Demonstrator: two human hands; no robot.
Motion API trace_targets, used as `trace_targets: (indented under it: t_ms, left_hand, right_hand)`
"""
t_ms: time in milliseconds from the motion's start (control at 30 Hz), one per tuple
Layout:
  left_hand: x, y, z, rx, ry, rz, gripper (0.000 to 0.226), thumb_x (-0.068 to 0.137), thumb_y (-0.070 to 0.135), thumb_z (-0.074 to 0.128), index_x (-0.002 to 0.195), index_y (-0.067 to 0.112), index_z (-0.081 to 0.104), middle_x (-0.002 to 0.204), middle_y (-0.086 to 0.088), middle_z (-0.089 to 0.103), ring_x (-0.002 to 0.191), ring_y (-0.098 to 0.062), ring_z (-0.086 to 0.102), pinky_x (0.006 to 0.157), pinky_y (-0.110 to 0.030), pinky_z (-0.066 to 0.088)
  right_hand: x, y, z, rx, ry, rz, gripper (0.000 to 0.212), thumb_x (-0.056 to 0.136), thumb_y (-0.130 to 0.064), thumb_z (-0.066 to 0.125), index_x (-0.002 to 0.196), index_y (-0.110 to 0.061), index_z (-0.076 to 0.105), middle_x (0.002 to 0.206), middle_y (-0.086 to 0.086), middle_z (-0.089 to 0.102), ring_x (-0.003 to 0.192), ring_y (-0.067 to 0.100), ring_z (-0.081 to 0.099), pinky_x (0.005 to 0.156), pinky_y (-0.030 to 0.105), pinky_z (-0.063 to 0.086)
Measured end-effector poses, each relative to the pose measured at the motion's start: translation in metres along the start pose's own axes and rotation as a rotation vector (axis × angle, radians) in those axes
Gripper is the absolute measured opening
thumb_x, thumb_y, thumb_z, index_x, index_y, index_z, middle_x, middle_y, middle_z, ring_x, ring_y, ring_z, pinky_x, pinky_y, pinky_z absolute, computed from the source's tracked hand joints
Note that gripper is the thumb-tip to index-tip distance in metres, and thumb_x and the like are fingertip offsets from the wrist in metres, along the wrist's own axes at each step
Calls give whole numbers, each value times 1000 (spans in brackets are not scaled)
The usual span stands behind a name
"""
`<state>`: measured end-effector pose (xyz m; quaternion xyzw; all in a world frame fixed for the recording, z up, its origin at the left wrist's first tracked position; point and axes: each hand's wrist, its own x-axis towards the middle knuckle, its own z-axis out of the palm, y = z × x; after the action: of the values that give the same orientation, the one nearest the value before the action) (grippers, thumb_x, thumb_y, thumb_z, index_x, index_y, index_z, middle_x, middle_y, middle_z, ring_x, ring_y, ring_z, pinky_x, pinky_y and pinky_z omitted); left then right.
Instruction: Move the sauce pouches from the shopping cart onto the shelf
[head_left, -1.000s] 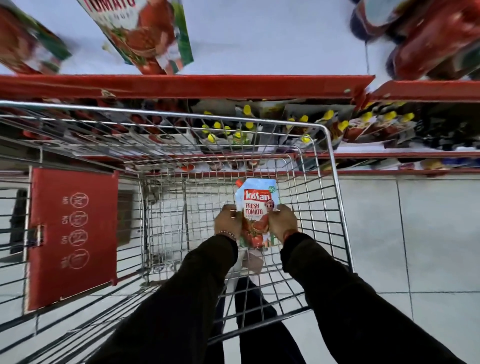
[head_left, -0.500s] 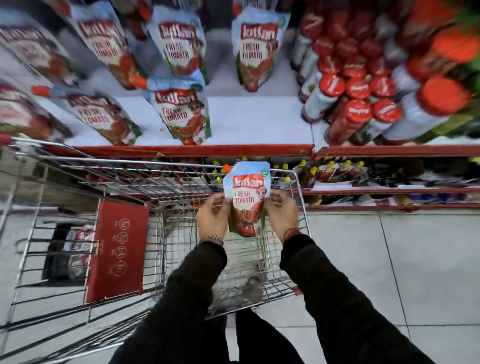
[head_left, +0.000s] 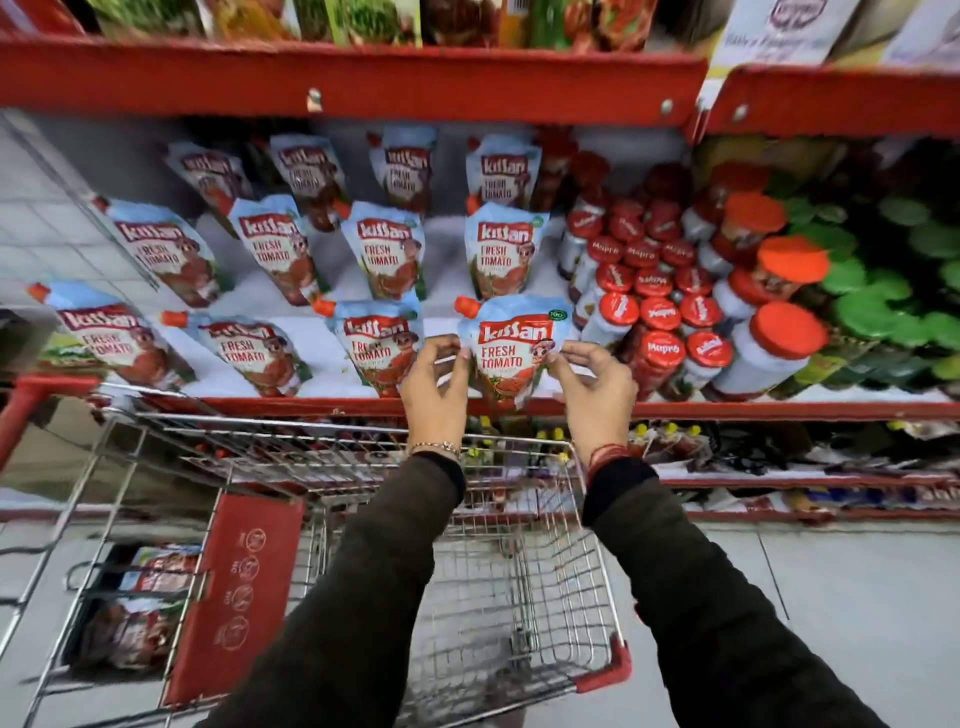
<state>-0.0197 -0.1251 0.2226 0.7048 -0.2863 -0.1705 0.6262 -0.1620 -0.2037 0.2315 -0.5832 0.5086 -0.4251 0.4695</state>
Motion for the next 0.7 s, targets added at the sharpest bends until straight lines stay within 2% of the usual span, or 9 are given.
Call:
trace_targets:
  t_ms: [67,167,267,333,500,600,700]
  left_hand:
    - [15,1,11,28,7,17,5,95,18,61,99,20,63,86,19,65,75,22,62,66,5,45]
    - [31,-5,25,90,23,15,11,95,13,59,104,9,65,88,4,67,74,18,63,70,2,48]
    - [33,-14,34,132,36,-18,12,95,9,59,104,5,64,94,-4,68,81,-8,64,81,-23,58]
    - [33,-21,35,165,29,-27,12,95,10,59,104,4,63,97,-11,70,85,-16,63,81,-33,58]
    - [34,-26,35,172,13,-18,13,95,10,58,105,3,63,99,-12,70,86,-19,65,78,-25,53]
    - [32,-25,35,161,0,-43,16,95,9,57,110,3,62,108,-14,70,95,-22,66,83,-22,51]
    - [32,-23,34,181,-4,-38,23,97,8,54,118,5,61,116,-14,70,106,-26,66,92,-28,53]
  right_hand:
    - [14,-6,3,49,-6,10,19,89,-15,72,85,-32,66,87,-11,70,79,12,72,68,32,64]
    - [32,-2,7,38,-22,47,8,91,-10,68,96,-16,66,88,-4,68,75,9,69,73,33,65]
    - [42,7,11,26,-55,106,8,91,-5,66,97,-10,64,94,5,66,85,25,71,79,39,63]
    - [44,13,12,16,-79,121,7,91,-4,66,97,-7,64,96,7,65,93,32,72,80,38,63]
    - [47,24,15,-5,-82,98,9,91,-6,67,95,-12,63,92,0,66,84,26,73,74,36,64]
    - [49,25,14,-24,-105,83,11,91,-7,66,97,-16,63,95,1,66,85,25,72,71,35,64]
    - [51,26,14,-46,-105,76,16,92,-6,66,99,-20,61,95,-1,65,85,23,70,72,37,64]
